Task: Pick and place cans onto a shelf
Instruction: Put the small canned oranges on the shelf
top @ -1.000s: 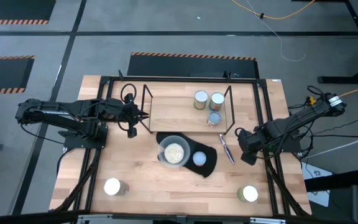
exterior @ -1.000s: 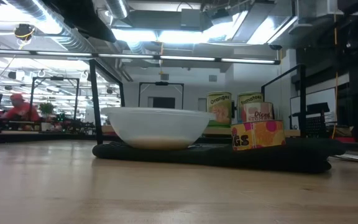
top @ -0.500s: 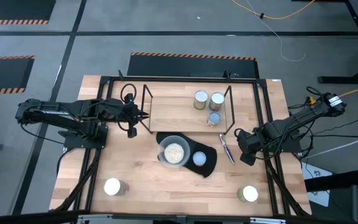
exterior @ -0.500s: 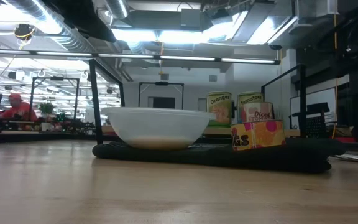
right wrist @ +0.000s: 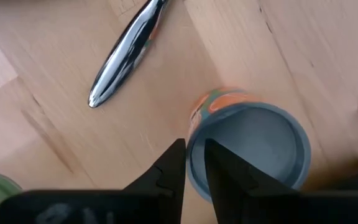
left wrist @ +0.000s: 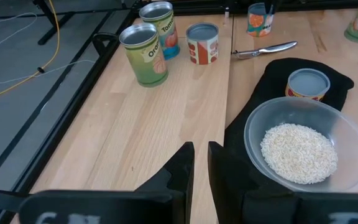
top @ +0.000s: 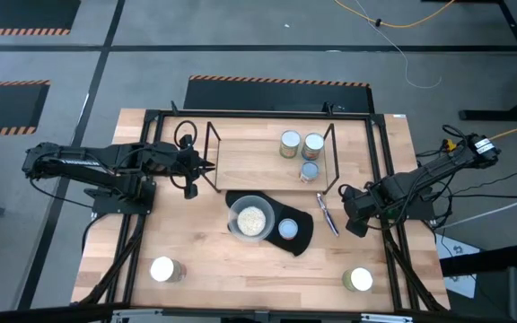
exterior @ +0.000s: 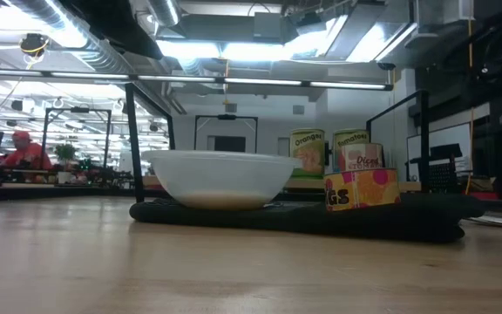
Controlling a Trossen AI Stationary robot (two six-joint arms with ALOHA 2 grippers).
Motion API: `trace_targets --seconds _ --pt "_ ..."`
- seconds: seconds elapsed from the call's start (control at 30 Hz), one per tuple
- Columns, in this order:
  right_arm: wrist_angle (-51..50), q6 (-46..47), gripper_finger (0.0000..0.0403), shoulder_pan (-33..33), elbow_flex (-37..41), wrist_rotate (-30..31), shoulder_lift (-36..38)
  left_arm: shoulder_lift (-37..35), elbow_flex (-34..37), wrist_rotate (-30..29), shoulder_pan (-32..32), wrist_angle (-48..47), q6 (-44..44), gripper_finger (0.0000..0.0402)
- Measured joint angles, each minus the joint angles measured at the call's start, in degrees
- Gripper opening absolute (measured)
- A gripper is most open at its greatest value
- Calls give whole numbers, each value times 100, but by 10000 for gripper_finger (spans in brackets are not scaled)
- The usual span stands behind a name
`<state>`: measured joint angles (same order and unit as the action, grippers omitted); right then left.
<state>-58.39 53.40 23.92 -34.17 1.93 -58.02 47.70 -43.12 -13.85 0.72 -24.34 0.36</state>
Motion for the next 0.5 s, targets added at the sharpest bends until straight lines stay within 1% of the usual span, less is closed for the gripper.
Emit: trace_targets --seconds 0.27,0.5 --pt "-197 35 60 0 0 10 0 0 -1 0 -1 2 0 40" --pt "-240 29 12 0 0 14 5 0 -1 0 0 2 0 40"
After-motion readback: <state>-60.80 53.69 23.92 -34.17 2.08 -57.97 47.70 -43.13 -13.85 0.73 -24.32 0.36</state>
